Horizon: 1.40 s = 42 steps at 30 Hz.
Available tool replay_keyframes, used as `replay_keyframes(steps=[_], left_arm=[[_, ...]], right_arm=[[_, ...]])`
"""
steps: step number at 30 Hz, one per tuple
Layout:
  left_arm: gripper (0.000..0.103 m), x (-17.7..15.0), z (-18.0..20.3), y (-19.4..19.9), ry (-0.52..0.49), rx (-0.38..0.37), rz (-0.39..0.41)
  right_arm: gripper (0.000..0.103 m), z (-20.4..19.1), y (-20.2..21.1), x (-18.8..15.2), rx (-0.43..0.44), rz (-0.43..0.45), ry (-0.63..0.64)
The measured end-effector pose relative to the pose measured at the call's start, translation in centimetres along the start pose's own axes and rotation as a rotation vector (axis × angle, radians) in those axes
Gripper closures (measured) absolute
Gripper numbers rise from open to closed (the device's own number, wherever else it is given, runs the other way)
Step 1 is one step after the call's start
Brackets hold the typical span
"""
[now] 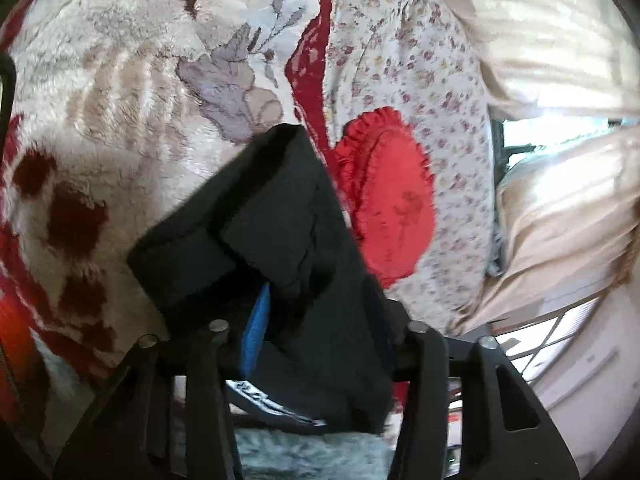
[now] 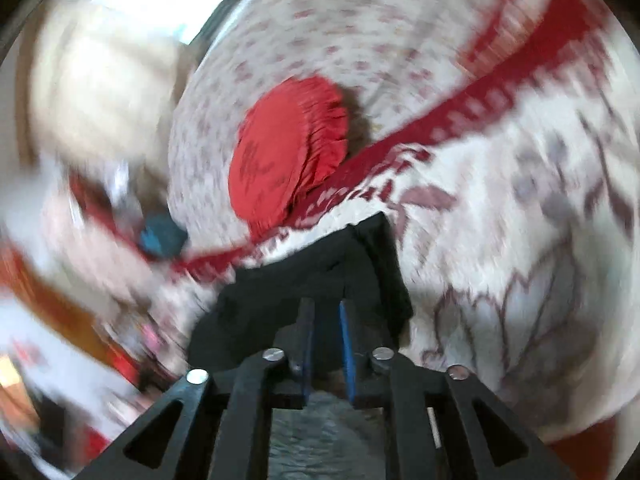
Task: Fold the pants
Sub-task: 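Lift the pants with both tools and fold them over toward the right tool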
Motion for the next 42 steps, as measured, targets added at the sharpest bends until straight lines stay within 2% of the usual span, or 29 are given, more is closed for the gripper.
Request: replay_keyframes(steps=[2,4,7,10,14,16,18,19,20,21,22,25,29,32,33,34,37,40,42], left_arm=[[0.065,-0.1,-0.2,-0.2,-0.018,0.026,0.007],[0.070,-0.1,-0.3,-0.4,-0.026,0.036,0.010],[0.080,-0.1,-0.6,-0.6,-0.032,0.057,0.008],[0.084,0.0,-0.8,-0.5,-0.037,0.072,0.008],[0.084,0.0,-1.2,-0.6,-0.027,0.078,0.003],[0.084,0.1,-1.3,-0.6,-0.026,0.080,0.003],[0.089,0.1,-1.4,-0.6,-0.026,0.084,0.001],[0.090,0.1,-1.5,-0.5,-0.026,0.087,0.000],[0.091,0.1,-1.7,-0.4,-0.024,0.092,0.000],[0.093,0.1,-1.8,-0.3,-0.026,0.097,0.000],[0.094,0.1,-2.0,-0.2,-0.031,0.109,0.001],[0.095,0.1,-1.8,0.2,-0.057,0.118,-0.005],[0.095,0.9,-0.5,0.6,-0.064,0.106,-0.002],[0.095,3.9,1.9,0.1,0.001,0.059,0.004],[0.095,5.3,3.9,0.1,0.003,0.029,0.014],[0.095,6.1,5.6,0.4,-0.019,0.019,0.028],[0.095,7.4,11.2,1.8,-0.151,-0.007,0.061],[0.095,6.5,11.3,2.7,-0.199,0.022,0.058],[0.095,5.1,8.4,2.5,-0.196,0.088,0.033]], right_arm=[[0.069,1.5,0.5,0.4,0.082,0.017,-0.166],[0.065,3.1,0.6,0.3,0.124,0.035,-0.297],[0.063,4.1,-0.1,-0.3,0.147,0.011,-0.375],[0.062,4.3,-1.6,-1.5,0.188,-0.056,-0.421],[0.062,4.8,-3.4,-3.1,0.185,-0.104,-0.442],[0.062,4.8,-4.3,-3.3,0.188,-0.110,-0.434],[0.063,5.0,-4.8,-3.2,0.177,-0.099,-0.412],[0.067,4.9,-4.9,-3.0,0.168,-0.099,-0.386],[0.088,4.8,-5.1,-2.9,0.163,-0.104,-0.358],[0.098,4.5,-5.0,-2.7,0.131,-0.111,-0.303],[0.098,4.2,-4.6,-2.5,0.086,-0.099,-0.255],[0.099,2.5,-3.6,-1.7,0.054,-0.077,-0.162],[0.099,0.4,-3.2,0.3,0.080,-0.059,-0.135],[0.099,-1.5,-4.2,4.9,0.101,-0.044,-0.145],[0.099,-2.7,-4.6,6.8,0.114,-0.034,-0.135],[0.099,-4.6,-4.8,9.5,0.139,-0.013,-0.113],[0.099,-9.7,-3.5,14.0,0.183,0.059,-0.008],[0.099,-10.8,-2.5,14.2,0.222,0.076,-0.001],[0.099,-9.3,-2.7,12.1,0.223,0.040,-0.029]])
Point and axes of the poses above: each gripper's, at about its wrist camera, not at the fingertips, and y roughly against the way its jaws point, z to its right, x to its top, the point moved 9 cm from there along -y, roughly the way its jaws point, and after that the axes turned 5 degrees about -z, right-handed, at the moved point
